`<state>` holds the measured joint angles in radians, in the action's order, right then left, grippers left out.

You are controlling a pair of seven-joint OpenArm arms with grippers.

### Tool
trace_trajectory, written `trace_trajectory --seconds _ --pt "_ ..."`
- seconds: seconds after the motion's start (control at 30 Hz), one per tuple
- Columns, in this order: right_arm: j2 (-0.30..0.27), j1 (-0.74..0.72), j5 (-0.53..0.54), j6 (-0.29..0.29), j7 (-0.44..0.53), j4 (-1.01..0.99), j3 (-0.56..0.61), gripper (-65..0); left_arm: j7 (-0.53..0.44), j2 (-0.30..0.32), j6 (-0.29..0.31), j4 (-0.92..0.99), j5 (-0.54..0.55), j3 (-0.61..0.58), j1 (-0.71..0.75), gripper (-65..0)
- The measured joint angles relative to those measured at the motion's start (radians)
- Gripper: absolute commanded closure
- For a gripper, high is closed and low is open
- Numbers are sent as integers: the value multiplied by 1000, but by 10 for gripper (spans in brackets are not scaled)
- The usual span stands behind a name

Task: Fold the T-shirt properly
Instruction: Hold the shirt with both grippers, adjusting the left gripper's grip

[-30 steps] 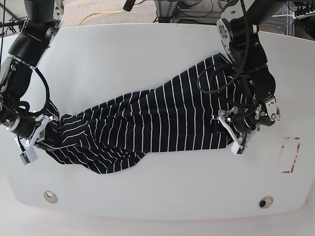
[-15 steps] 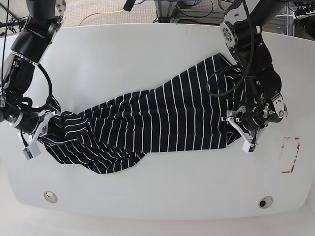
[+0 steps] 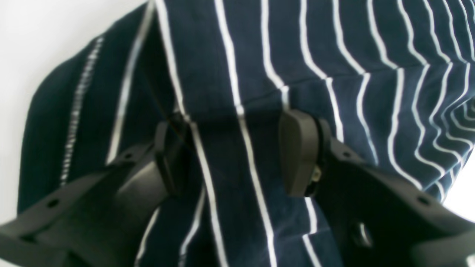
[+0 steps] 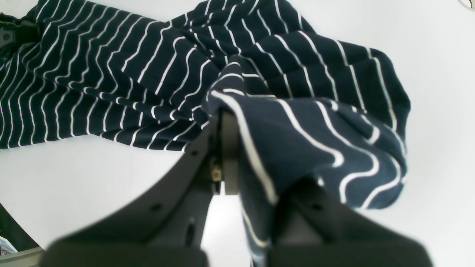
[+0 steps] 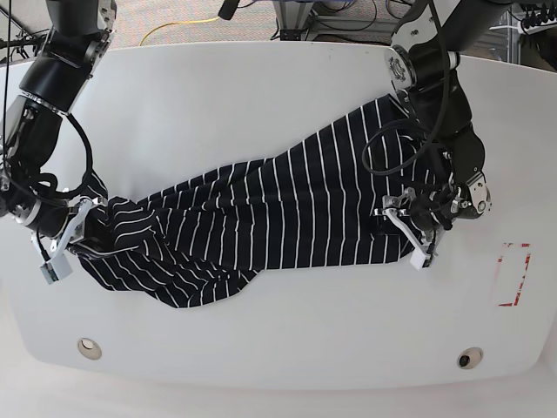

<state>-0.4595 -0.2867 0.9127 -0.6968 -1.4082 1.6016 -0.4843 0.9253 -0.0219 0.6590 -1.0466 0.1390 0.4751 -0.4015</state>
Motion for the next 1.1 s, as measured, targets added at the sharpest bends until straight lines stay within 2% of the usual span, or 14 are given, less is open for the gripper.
trace_trajectory --seconds 0.23,0.33,0.47,0.87,0.93,1.03,1.1 --pt "0 2 0 0 -1 0 0 0 7 -12 0 0 -6 -2 -12 -339" --pt "1 2 2 0 1 0 0 0 7 -24 28 0 -5 -2 -16 -339" --pt "0 2 3 0 0 0 0 0 9 -39 31 0 -5 -3 -12 -339" --pt "2 2 0 0 0 0 0 0 31 -36 31 0 -5 -3 -14 -338" --pt "2 2 0 0 0 0 0 0 31 -35 31 0 -5 -3 -14 -306" --pt "10 0 0 0 0 0 -1 0 31 -35 31 0 -5 -3 -14 -185" --pt "19 -1 0 0 0 -2 0 0 29 -36 31 0 -5 -3 -14 -128"
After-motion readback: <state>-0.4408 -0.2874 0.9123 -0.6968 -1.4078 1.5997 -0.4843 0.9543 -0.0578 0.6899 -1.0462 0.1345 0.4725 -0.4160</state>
